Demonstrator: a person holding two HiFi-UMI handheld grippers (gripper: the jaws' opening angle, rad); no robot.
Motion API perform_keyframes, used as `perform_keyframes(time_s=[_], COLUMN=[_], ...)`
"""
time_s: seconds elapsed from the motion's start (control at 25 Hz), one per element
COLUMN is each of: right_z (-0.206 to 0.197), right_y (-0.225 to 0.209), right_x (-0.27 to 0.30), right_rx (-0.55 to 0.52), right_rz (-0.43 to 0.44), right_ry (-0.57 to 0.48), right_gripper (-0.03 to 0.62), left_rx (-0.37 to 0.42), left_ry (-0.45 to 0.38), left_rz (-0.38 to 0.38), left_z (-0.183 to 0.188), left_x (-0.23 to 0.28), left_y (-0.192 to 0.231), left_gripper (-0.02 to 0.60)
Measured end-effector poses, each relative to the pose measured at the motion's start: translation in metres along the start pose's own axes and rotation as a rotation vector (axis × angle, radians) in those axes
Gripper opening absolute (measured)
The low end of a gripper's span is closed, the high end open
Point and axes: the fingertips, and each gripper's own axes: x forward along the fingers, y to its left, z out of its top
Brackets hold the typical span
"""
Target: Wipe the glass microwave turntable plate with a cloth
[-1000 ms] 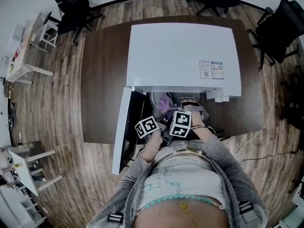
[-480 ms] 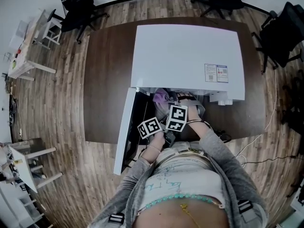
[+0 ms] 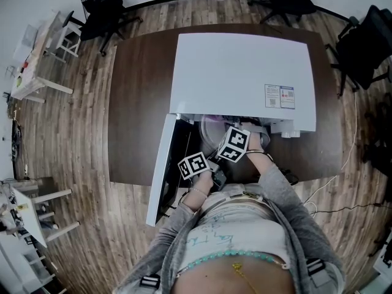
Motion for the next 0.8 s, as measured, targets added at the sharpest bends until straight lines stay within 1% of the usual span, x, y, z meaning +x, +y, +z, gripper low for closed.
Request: perform_keyframes(time_s=[0.16, 0.28, 0.48, 0.68, 0.8], right_z=[-0.013, -0.022, -0.035, -0.04, -0.043], right_y=[-0.008, -0.012, -0.013, -0.011, -0.008], right_x=[-0.003, -0.007, -0.012, -0.016, -0.017], right_rx=[0.007, 0.033, 0.082, 0.063, 0.085], right_rz=[-0.044, -0.068, -0.071, -0.088, -0.085], right_ry=[0.022, 0.027, 0.046, 0.064, 0.077], right_gripper=[0.126, 0.126, 0.126, 0.123, 0.123], left_rx=[-0.006, -0.009, -0.007, -0.009, -0.009], left_ry=[0.002, 0.001, -0.001, -0.002, -0.001], left_rz=[-0.001, 0.001, -0.002, -0.001, -0.003], left_z=[0.0, 0.0, 0.001, 0.001, 0.001], left_x=[0.0, 0.0, -0.001, -0.001, -0.001], left_y=[0.0, 0.001, 0.0, 0.0, 0.0], left_gripper=[0.097, 0.097, 0.097, 0.097, 0.097])
